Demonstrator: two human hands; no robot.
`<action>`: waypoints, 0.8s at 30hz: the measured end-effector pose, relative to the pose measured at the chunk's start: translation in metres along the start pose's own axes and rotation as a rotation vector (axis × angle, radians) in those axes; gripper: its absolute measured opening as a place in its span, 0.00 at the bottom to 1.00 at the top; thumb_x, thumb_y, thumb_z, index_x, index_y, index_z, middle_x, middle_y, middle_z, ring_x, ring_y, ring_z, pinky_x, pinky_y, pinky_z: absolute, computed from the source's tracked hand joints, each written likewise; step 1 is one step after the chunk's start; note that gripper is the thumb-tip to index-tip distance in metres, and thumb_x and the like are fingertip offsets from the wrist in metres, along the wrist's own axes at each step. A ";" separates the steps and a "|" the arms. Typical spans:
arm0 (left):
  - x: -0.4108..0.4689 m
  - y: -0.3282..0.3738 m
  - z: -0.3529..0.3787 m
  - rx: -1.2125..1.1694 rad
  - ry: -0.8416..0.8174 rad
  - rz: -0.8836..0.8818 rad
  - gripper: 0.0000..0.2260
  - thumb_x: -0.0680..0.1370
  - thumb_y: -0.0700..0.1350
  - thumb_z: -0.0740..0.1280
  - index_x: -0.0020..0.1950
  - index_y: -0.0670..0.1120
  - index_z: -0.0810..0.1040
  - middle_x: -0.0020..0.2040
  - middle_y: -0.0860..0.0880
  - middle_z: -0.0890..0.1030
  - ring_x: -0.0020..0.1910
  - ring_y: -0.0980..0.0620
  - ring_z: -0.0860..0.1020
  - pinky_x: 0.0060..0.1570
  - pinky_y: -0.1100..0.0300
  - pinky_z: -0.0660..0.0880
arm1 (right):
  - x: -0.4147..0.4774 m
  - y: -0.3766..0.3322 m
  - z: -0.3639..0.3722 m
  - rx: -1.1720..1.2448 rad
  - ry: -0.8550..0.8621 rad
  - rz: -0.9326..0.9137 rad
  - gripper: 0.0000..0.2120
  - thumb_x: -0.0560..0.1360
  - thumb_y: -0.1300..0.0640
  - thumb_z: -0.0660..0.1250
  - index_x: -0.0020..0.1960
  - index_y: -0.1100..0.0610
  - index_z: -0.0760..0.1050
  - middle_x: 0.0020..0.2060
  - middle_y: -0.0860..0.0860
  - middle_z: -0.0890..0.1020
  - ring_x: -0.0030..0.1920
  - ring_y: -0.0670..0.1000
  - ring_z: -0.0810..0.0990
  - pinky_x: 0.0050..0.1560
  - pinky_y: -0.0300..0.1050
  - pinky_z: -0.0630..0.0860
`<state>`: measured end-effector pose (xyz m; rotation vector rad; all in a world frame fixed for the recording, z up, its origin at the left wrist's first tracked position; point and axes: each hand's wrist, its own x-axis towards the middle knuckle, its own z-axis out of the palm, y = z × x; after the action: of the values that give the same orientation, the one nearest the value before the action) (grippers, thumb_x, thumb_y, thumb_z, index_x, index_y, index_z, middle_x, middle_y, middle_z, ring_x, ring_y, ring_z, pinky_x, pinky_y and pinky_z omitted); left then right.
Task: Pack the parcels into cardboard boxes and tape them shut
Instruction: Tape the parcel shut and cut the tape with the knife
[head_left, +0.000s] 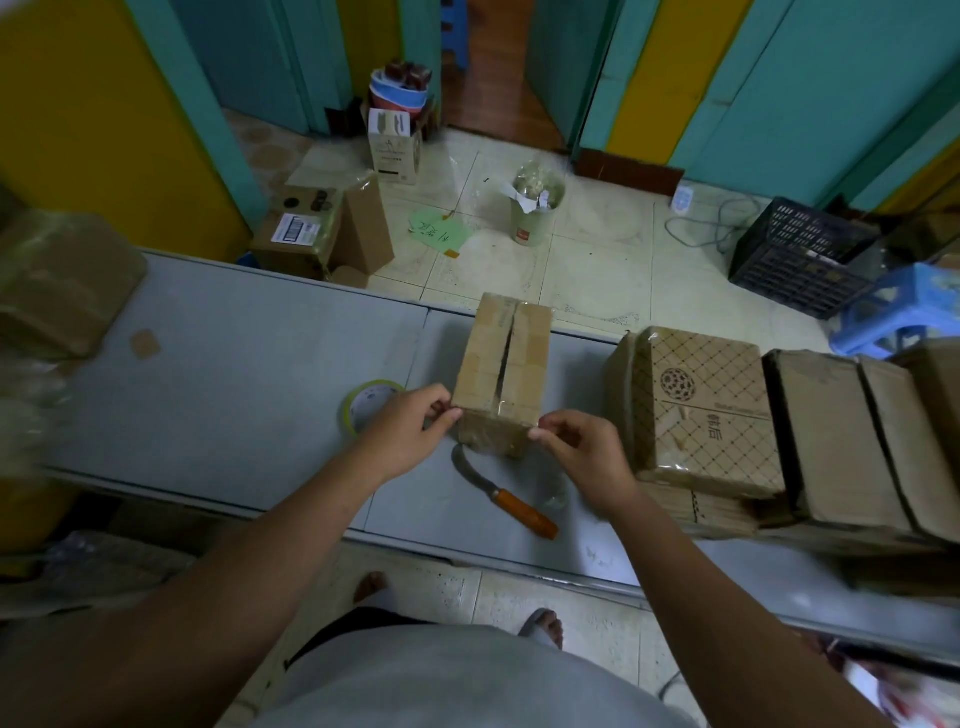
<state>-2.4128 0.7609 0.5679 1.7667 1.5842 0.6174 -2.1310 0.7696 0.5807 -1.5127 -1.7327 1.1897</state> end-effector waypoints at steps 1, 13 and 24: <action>0.000 0.001 -0.001 0.005 0.000 -0.003 0.06 0.84 0.50 0.68 0.49 0.50 0.77 0.43 0.53 0.83 0.46 0.55 0.82 0.48 0.49 0.81 | -0.001 0.000 0.001 0.001 -0.001 -0.007 0.04 0.75 0.54 0.77 0.48 0.53 0.85 0.40 0.48 0.86 0.43 0.47 0.84 0.46 0.41 0.80; 0.000 0.009 -0.016 0.067 -0.086 0.058 0.03 0.84 0.48 0.68 0.51 0.51 0.80 0.42 0.57 0.80 0.39 0.63 0.77 0.37 0.64 0.68 | -0.022 0.003 -0.012 -0.136 -0.062 -0.032 0.19 0.84 0.39 0.58 0.52 0.47 0.83 0.45 0.44 0.86 0.48 0.43 0.84 0.52 0.50 0.82; 0.003 0.007 -0.024 0.105 -0.155 0.129 0.02 0.84 0.49 0.68 0.51 0.55 0.78 0.47 0.56 0.81 0.45 0.55 0.80 0.47 0.47 0.81 | -0.004 -0.014 -0.015 -0.588 -0.135 -0.456 0.29 0.72 0.57 0.78 0.72 0.48 0.77 0.74 0.43 0.74 0.77 0.47 0.67 0.70 0.50 0.68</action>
<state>-2.4250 0.7675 0.5889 1.9565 1.4286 0.4513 -2.1242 0.7698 0.6001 -1.2311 -2.4975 0.5819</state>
